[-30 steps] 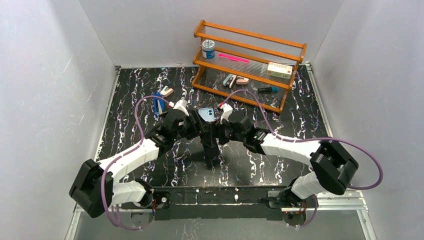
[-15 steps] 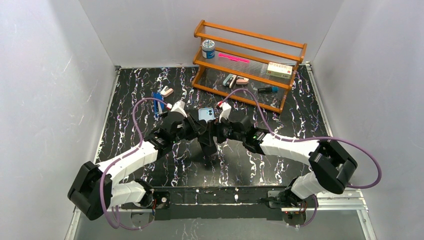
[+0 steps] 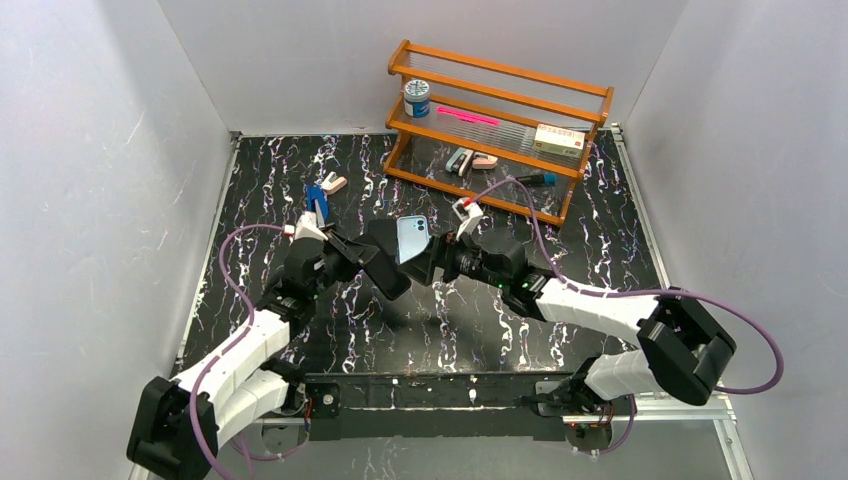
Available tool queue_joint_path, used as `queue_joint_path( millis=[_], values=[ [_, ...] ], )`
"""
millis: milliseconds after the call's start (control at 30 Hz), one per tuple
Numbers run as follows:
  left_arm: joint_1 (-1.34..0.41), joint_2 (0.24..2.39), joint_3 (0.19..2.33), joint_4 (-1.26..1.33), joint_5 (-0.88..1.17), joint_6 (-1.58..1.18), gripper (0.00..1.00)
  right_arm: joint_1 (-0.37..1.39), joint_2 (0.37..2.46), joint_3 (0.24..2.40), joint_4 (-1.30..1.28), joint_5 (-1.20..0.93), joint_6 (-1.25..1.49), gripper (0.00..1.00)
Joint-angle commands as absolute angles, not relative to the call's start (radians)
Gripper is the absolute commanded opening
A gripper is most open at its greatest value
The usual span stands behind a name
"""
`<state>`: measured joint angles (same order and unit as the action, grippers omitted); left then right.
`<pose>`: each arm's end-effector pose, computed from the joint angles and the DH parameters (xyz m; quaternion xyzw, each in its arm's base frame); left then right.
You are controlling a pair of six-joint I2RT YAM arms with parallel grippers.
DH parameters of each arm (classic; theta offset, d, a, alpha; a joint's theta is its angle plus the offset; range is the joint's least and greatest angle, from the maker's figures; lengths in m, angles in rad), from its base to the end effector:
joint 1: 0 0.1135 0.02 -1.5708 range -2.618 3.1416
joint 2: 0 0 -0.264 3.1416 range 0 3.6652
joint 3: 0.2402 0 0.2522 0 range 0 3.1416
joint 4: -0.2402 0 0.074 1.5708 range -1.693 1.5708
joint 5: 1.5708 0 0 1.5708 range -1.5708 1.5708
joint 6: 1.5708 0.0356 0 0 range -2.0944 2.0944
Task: Take the phone out of the phone case
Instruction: Pick up the phone at the center of the board.
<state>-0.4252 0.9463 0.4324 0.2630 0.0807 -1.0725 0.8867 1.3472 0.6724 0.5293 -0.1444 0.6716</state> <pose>0.1942 -0.0911 0.2323 -0.2276 0.7563 -0.4404 0.4270 0.1845 0.2344 0.2489 -0.1279 0.7452 0.4971 0.4257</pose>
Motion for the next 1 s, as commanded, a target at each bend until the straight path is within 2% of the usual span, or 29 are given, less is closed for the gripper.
queue_joint_path(
  millis=[0,200,633,967],
  values=[
    [-0.413,0.861,0.421,0.391,0.073,-1.177,0.0,0.886,1.3,0.619,0.687,-0.14,0.776,0.99],
    [-0.41,0.815,0.382,0.482,0.039,-1.287,0.0,0.887,1.304,0.562,0.794,-0.172,0.892,0.98],
    [-0.41,0.753,0.307,0.638,-0.03,-1.492,0.0,0.893,1.376,0.537,1.071,-0.305,1.021,0.71],
    [-0.411,0.757,0.289,0.7,-0.038,-1.544,0.0,0.908,1.415,0.568,1.139,-0.334,1.046,0.59]
  ],
)
